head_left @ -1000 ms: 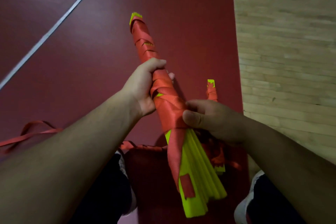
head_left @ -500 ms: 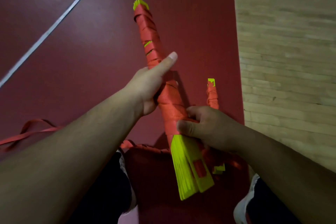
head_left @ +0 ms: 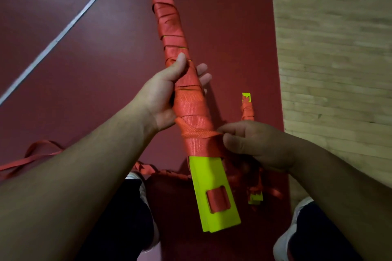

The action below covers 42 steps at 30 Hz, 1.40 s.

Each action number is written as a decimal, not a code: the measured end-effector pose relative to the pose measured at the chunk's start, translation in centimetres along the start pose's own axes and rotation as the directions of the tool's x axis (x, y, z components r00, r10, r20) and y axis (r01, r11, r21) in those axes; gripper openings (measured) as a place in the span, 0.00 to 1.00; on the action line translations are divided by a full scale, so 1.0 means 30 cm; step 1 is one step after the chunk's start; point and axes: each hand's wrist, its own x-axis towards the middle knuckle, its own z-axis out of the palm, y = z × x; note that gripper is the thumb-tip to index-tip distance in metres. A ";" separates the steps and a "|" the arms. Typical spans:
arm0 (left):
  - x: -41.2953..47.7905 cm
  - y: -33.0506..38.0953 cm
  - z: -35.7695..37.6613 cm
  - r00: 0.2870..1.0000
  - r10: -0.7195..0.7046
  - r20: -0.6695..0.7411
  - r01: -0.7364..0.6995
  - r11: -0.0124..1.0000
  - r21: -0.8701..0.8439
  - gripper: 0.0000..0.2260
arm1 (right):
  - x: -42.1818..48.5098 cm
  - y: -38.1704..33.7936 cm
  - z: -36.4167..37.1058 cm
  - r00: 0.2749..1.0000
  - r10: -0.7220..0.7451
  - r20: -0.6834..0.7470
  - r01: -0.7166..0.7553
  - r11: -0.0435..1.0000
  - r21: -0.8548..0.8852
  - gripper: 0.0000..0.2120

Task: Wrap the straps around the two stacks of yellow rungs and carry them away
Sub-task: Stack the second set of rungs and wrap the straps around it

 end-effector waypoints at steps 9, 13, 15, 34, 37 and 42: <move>0.015 -0.012 -0.006 0.994 0.107 -0.025 -0.105 0.992 0.077 0.24 | -0.003 -0.021 0.048 0.996 -0.086 -0.032 0.088 0.994 0.065 0.22; 0.031 -0.005 -0.028 0.983 0.086 -0.164 -0.032 0.950 0.310 0.26 | 0.001 -0.029 0.047 0.980 -0.110 -0.169 0.079 0.980 -0.182 0.08; 0.023 -0.016 -0.020 0.980 -0.025 -0.195 0.092 0.936 0.341 0.22 | 0.014 -0.004 0.048 0.963 -0.151 -0.224 0.030 0.883 -0.468 0.15; 0.012 -0.023 0.010 0.997 0.050 0.053 -0.038 0.979 -0.203 0.12 | -0.001 -0.006 0.039 0.998 0.054 -0.030 -0.057 0.994 -0.093 0.38; 0.011 -0.019 0.017 0.998 0.055 0.005 -0.055 0.998 -0.027 0.10 | -0.003 -0.013 0.043 0.992 -0.044 -0.119 0.025 0.988 -0.153 0.27; 0.008 -0.071 0.024 0.973 0.107 -0.206 -0.049 0.963 0.265 0.09 | 0.010 -0.008 0.043 0.971 -0.066 -0.228 -0.016 0.940 -0.341 0.31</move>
